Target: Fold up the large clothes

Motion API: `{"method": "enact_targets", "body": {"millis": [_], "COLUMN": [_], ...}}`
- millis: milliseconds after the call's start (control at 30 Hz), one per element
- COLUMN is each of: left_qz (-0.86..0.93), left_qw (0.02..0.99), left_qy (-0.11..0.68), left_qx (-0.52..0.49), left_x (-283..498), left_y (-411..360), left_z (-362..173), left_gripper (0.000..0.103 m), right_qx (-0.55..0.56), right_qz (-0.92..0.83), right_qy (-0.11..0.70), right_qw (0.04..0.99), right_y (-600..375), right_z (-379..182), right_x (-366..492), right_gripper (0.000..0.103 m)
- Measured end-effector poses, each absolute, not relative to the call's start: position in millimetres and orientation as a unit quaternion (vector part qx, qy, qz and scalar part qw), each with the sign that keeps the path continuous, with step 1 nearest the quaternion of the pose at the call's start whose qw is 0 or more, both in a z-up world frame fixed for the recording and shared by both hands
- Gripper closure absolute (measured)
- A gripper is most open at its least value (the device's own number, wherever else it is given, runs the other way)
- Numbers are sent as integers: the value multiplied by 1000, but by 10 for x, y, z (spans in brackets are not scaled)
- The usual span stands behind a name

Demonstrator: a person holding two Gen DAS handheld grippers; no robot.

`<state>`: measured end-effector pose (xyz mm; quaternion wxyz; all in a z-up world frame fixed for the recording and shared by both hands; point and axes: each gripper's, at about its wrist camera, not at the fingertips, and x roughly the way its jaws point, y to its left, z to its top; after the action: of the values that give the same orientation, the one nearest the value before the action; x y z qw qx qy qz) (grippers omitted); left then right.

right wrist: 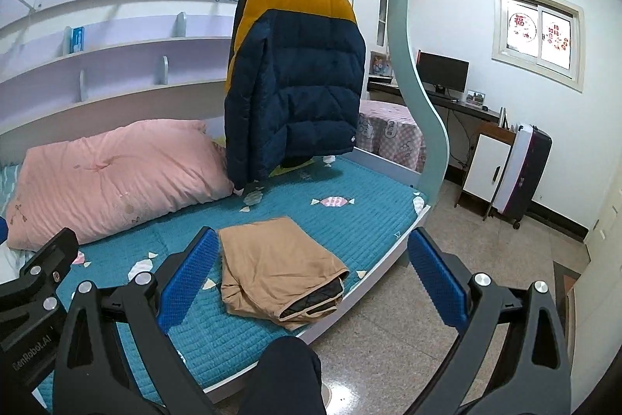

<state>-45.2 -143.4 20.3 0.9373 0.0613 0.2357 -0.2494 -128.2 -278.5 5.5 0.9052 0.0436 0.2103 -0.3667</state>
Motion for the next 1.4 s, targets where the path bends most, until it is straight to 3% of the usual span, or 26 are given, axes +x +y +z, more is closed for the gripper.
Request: {"method": "enact_targets", "body": {"millis": [1400], "left_qz": [-244], "left_qw": [938], "left_qy": [238], "left_qx": [64], "left_x": [-454], "left_y": [-1520], "left_z": [201], "left_gripper": [9], "right_qx": [45], "right_qz": [-374], "right_qy": [218], "right_qw": [900], "right_y": [-2835], "right_z": [92], "right_x": [-1289], "right_gripper": [8]}}
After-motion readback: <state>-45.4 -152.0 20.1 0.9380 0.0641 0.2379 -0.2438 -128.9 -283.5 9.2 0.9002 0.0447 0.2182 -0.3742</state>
